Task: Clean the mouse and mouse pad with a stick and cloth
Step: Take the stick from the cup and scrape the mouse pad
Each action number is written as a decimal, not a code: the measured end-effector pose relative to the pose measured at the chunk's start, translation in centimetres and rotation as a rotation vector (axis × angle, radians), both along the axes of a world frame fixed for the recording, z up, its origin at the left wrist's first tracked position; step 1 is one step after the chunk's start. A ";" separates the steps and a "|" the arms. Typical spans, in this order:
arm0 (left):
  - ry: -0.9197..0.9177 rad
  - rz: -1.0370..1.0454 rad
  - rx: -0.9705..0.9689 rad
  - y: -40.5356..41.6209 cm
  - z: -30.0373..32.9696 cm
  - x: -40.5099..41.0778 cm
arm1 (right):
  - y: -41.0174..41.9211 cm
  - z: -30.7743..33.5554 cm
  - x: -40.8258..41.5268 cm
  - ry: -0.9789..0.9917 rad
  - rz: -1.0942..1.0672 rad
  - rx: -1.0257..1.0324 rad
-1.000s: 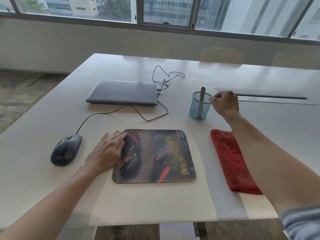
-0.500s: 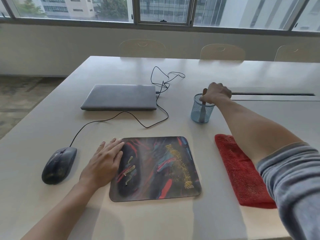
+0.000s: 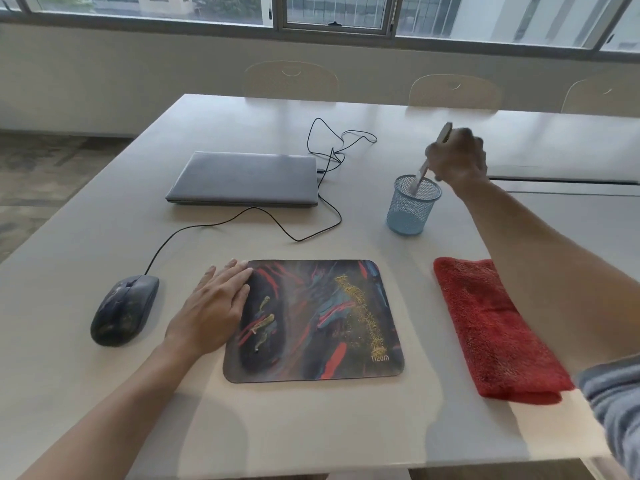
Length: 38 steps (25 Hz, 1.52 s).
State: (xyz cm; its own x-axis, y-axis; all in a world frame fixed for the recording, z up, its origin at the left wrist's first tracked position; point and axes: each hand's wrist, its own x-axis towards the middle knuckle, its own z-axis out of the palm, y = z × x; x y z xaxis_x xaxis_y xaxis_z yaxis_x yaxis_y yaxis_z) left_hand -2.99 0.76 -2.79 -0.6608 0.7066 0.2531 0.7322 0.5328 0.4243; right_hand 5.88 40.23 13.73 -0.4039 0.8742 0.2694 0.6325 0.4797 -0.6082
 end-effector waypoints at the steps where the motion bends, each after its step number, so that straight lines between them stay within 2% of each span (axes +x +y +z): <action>1: -0.006 0.000 -0.001 0.0 0.0 0.0 | -0.7 0.6 0.7 0.060 0.045 0.013; 3: -0.018 0.005 0.005 0.0 -0.1 0.0 | -2.5 1.4 2.0 0.182 0.197 0.045; 6: -0.019 0.032 0.030 -0.1 0.0 -0.1 | -6.8 1.4 3.5 0.303 0.546 -0.007; 8: -0.016 0.053 0.038 -0.2 0.0 -0.1 | -9.2 0.0 4.1 0.257 0.705 -0.047; 11: -0.009 0.066 0.024 -0.2 0.1 0.0 | -11.0 -3.5 4.5 0.132 0.818 -0.071; 16: -0.012 0.071 0.012 -0.1 0.1 -0.1 | -13.2 -7.8 5.4 -0.051 0.856 0.024; 27: 0.030 0.081 -0.022 0.0 0.0 0.3 | -14.0 -7.7 13.0 -0.078 1.040 -0.074; 31: 0.020 0.077 -0.026 0.0 0.2 0.4 | -13.2 -7.3 10.5 0.054 0.932 0.026; 34: 0.010 0.082 -0.031 -0.1 0.4 0.5 | -13.2 -8.4 9.0 0.018 0.860 0.054; 38: 0.011 0.089 -0.032 0.0 0.3 0.4 | -13.7 -9.9 11.8 -0.002 0.887 0.094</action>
